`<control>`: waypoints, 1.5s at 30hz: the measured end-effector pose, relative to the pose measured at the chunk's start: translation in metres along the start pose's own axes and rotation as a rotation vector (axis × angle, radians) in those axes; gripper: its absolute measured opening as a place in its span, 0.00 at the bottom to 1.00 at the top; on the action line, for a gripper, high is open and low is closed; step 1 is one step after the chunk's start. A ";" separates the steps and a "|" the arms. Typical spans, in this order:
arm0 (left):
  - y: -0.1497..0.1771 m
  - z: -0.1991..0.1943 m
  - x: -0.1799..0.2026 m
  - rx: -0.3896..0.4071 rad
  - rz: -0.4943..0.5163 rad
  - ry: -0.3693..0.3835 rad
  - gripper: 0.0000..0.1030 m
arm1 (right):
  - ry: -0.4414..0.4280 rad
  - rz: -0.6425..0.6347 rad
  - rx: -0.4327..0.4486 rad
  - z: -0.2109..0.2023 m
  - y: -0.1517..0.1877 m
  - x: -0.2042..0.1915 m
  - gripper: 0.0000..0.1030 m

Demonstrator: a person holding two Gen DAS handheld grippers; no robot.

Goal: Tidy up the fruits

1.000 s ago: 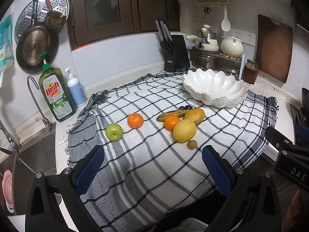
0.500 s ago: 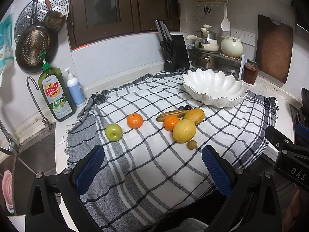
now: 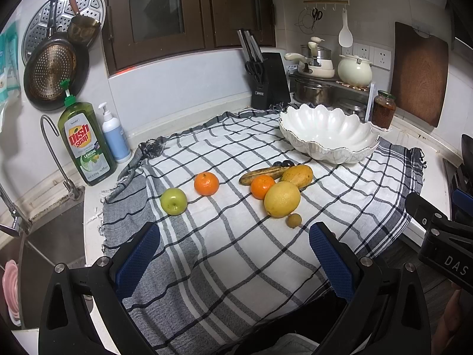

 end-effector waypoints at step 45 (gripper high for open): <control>0.043 0.087 -0.022 -0.101 -0.044 -0.032 1.00 | -0.124 -0.173 -0.122 0.109 0.050 -0.065 0.74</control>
Point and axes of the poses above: each gripper's, at about its wrist camera, not at the fingertips, and z roughly the way its jaws point, x to its right, y to its underside, the point moved 6 cm from there along z, roughly the way its jaws point
